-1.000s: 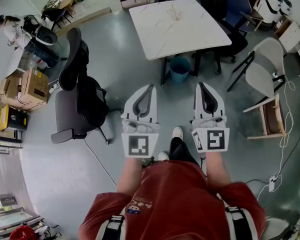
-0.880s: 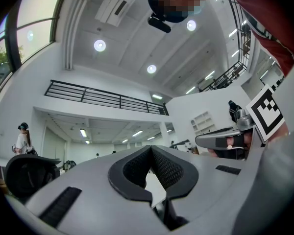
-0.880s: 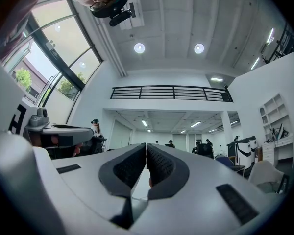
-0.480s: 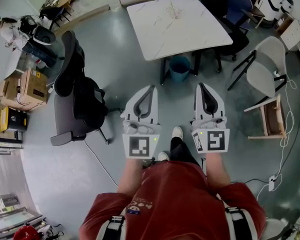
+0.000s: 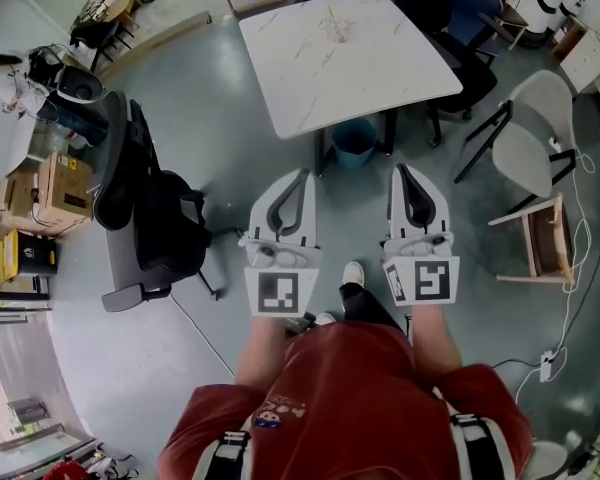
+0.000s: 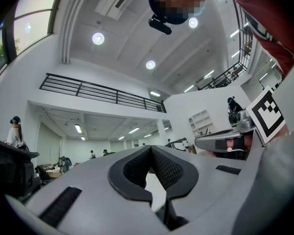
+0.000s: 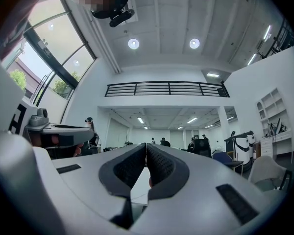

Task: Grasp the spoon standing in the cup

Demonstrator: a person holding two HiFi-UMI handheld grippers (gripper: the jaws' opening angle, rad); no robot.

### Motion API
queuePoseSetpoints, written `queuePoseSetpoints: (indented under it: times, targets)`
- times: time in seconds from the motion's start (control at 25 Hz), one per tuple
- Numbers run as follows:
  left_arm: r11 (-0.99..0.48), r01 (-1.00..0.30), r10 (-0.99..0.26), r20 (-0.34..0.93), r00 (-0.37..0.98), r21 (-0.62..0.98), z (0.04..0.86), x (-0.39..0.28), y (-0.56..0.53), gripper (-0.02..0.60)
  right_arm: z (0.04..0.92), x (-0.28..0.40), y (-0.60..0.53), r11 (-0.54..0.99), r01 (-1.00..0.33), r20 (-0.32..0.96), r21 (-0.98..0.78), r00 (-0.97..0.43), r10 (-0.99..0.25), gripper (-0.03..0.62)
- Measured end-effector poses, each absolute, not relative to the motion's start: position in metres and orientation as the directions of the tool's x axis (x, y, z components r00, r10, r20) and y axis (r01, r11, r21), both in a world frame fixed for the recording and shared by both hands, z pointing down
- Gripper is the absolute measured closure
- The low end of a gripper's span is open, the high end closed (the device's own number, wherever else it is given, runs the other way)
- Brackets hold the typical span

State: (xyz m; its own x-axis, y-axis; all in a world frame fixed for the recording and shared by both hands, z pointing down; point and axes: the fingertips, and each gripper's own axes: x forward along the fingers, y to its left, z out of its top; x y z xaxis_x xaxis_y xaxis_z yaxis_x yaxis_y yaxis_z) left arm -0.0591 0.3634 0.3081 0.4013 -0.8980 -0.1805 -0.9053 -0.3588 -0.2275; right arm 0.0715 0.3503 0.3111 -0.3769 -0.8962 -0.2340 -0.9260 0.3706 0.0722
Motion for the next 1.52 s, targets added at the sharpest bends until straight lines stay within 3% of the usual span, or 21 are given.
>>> queuePoseSetpoints:
  times: [0.12, 0.72, 1.52]
  targets:
    - [-0.364, -0.917, -0.894, -0.216, 0.393, -0.163, 0.301, -0.047, 0.342, 0.572, 0.309, 0.084, 0.33, 0.362, -0.93, -0.232, 0.061, -0.366, -0.901, 0.58]
    - [-0.387, -0.898, -0.867, -0.249, 0.432, -0.209, 0.271, 0.018, 0.266, 0.572, 0.29, 0.147, 0.252, 0.34, -0.94, -0.298, 0.012, -0.328, -0.896, 0.58]
    - [-0.359, -0.899, -0.878, -0.237, 0.416, -0.249, 0.268, 0.059, 0.215, 0.572, 0.29, 0.184, 0.194, 0.371, -0.929, -0.323, -0.021, -0.344, -0.882, 0.58]
